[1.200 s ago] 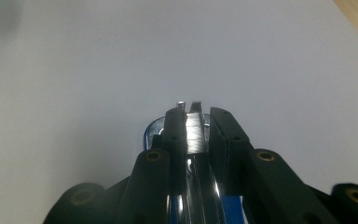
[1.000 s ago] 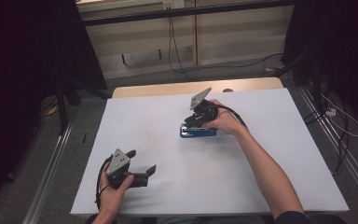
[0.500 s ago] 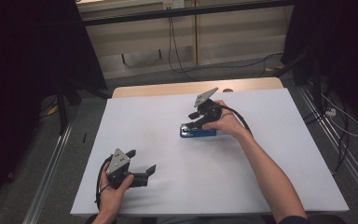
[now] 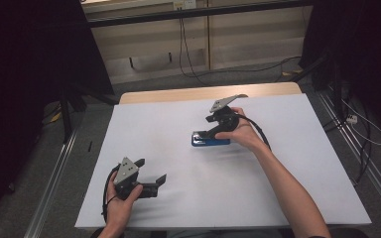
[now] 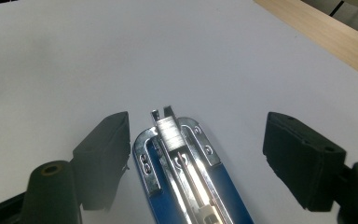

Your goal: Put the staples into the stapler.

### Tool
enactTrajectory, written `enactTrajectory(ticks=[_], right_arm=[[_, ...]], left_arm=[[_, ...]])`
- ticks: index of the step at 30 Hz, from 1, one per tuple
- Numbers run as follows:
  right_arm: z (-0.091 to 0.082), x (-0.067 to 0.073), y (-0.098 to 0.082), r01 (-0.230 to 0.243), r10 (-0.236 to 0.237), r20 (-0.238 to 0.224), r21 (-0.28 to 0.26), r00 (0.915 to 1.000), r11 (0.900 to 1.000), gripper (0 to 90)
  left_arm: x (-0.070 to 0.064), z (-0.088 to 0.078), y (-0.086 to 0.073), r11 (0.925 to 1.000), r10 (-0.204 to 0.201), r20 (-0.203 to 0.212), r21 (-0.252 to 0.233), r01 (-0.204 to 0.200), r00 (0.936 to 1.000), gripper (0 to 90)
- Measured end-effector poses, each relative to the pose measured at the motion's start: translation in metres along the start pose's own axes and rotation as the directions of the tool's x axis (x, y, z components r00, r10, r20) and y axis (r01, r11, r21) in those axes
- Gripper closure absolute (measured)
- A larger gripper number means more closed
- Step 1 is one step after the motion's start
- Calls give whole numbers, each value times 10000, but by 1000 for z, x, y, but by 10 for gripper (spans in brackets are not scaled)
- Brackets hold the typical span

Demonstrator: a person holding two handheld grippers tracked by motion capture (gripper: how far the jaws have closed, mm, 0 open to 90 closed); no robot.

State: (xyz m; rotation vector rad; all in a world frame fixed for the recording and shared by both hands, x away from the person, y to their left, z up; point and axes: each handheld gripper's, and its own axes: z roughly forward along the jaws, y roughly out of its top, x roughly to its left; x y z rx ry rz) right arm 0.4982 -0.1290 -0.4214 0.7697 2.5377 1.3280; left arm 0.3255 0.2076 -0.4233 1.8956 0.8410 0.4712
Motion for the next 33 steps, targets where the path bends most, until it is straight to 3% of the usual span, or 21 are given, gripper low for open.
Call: enactTrajectory(ticks=[8,21,33], right_arm=[[-7,2,-6,-688,698,355,-270,9969,9973,136],[-24,4,-15,-1312,1383,1011,-739,9852,9886,96],[-44,7,-26,-2010,2245,1949,-1329,9548,9705,43]], left_arm=[[0,1,0,10000,-43,-14,42,43,10000,46],[1,1,0,10000,-46,-66,65,46,10000,46],[1,2,0,10000,-47,-73,48,47,10000,46]])
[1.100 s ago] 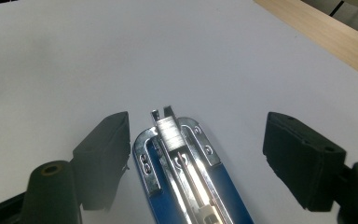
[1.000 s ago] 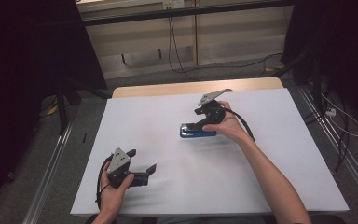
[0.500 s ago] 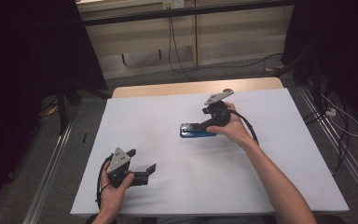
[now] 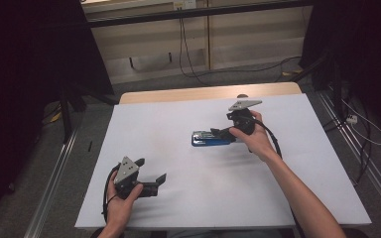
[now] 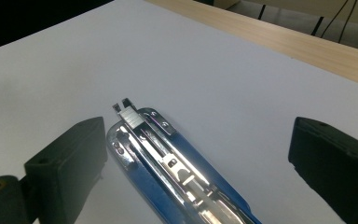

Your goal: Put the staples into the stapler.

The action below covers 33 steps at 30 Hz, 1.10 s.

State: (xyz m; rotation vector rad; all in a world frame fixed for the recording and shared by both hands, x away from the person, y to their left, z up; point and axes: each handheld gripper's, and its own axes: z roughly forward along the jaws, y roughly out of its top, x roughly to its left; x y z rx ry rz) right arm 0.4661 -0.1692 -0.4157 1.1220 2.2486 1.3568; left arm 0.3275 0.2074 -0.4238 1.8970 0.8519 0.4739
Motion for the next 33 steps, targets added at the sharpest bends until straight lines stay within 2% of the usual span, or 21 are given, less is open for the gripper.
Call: enactTrajectory(ticks=[7,11,16,24,26,29,33], right_arm=[[-11,1,-6,-59,71,552,-223,9985,9997,44],[-17,5,-9,34,-15,688,-274,9976,9996,43],[-28,7,-12,-79,132,953,-556,9954,9984,38],[-44,4,-24,-213,346,1625,-830,9861,9963,38],[-49,4,-26,-235,389,1771,-885,9834,9958,40],[-58,5,-28,-133,309,1932,-917,9807,9957,38],[-66,3,-34,-197,430,2174,-1082,9751,9939,38]], left_arm=[[0,0,0,10000,9,-27,-1,-9,10000,46],[1,0,0,10000,-37,-46,-8,37,10000,46],[0,3,1,10000,-74,-102,-15,74,9999,46],[-2,6,4,10000,41,-49,-65,-41,10000,44],[-1,5,4,9998,15,-87,-209,-17,10000,42],[1,5,4,9998,-121,-162,-186,118,9998,41],[3,6,3,9997,-191,-213,-184,187,9996,41]])
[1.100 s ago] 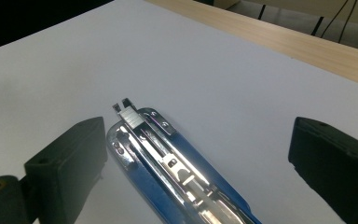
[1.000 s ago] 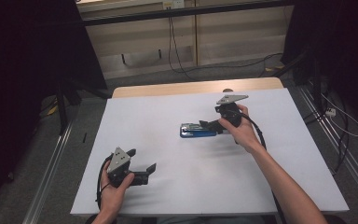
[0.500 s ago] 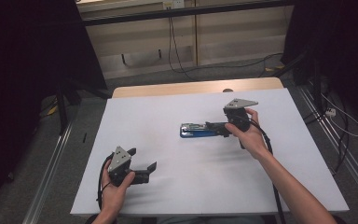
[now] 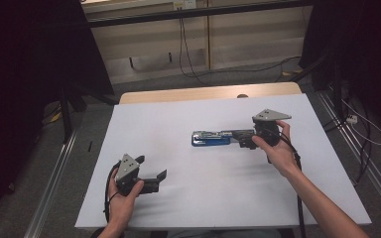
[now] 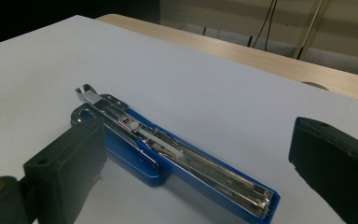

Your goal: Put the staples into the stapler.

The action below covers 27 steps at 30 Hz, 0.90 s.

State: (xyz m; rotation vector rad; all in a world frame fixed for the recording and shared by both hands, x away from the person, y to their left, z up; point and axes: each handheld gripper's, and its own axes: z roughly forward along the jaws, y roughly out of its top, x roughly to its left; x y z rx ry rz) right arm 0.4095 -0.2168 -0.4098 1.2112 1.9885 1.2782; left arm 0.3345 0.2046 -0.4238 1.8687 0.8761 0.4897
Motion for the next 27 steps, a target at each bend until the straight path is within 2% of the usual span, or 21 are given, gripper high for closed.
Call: enactTrajectory(ticks=[4,12,14,17,23,27], right_arm=[[-6,-1,-8,-204,206,143,-114,9997,9997,38],[-19,3,-19,-184,195,436,-256,9989,9995,38],[-24,5,-21,-106,131,534,-466,9985,9989,36],[-32,8,-26,-209,237,607,-456,9979,9987,25],[-43,10,-37,-364,392,705,-408,9967,9985,25],[-55,13,-43,-546,599,875,-621,9944,9966,26]], left_arm=[[1,0,-1,10000,-75,16,11,75,10000,41],[1,-1,-1,10000,-93,-80,-15,93,9999,41],[1,-1,-1,9999,-146,-46,-68,145,9999,41],[2,-1,-1,9999,-119,-92,57,119,9999,42],[2,-6,-2,9999,-122,-182,-61,121,9998,42],[3,-5,-2,9998,-190,-241,-68,188,9995,43]])
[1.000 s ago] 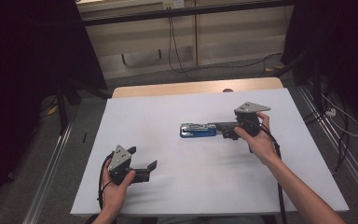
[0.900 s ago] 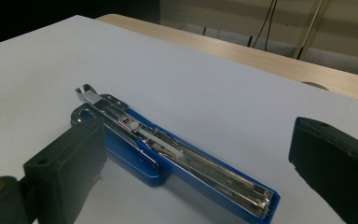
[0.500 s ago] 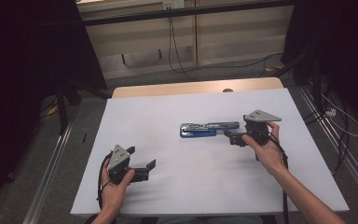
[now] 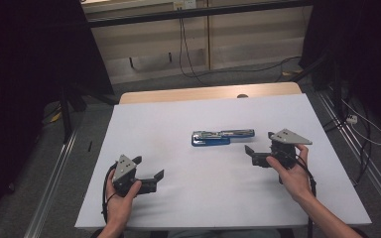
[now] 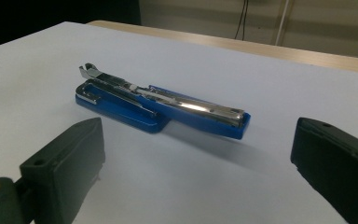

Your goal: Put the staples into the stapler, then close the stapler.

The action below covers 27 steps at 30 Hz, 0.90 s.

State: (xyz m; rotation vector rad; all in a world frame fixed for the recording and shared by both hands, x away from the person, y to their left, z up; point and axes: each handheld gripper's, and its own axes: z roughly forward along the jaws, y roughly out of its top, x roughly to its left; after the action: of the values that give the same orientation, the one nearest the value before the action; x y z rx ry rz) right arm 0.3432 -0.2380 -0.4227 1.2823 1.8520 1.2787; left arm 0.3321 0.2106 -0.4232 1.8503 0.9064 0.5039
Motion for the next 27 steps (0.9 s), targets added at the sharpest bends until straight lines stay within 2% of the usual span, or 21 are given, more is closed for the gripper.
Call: enactTrajectory(ticks=[7,10,14,20,22,24,27], right_arm=[[-21,-3,-15,-27,24,334,99,9994,9999,26],[-27,-9,-19,-454,454,407,-15,9981,9990,26],[-24,-10,-22,-420,413,484,123,9980,9990,24],[-17,-12,-20,-325,314,500,211,9983,9992,22],[-15,-13,-20,-320,308,509,243,9982,9992,23],[-13,-13,-20,-298,285,478,270,9985,9992,22],[-11,-12,-19,-160,147,504,266,9986,9995,21]], left_arm=[[-3,1,1,9999,100,-73,-14,-100,9999,43],[-4,2,2,9999,132,-20,1,-132,9999,42],[-7,4,2,9999,171,102,-1,-171,9998,40],[-10,10,6,9980,630,125,9,-630,9979,39],[-10,15,7,9988,486,302,11,-486,9984,43],[-11,20,8,9987,502,381,56,-505,9980,47],[-11,28,10,9971,736,105,185,-738,9972,56]])
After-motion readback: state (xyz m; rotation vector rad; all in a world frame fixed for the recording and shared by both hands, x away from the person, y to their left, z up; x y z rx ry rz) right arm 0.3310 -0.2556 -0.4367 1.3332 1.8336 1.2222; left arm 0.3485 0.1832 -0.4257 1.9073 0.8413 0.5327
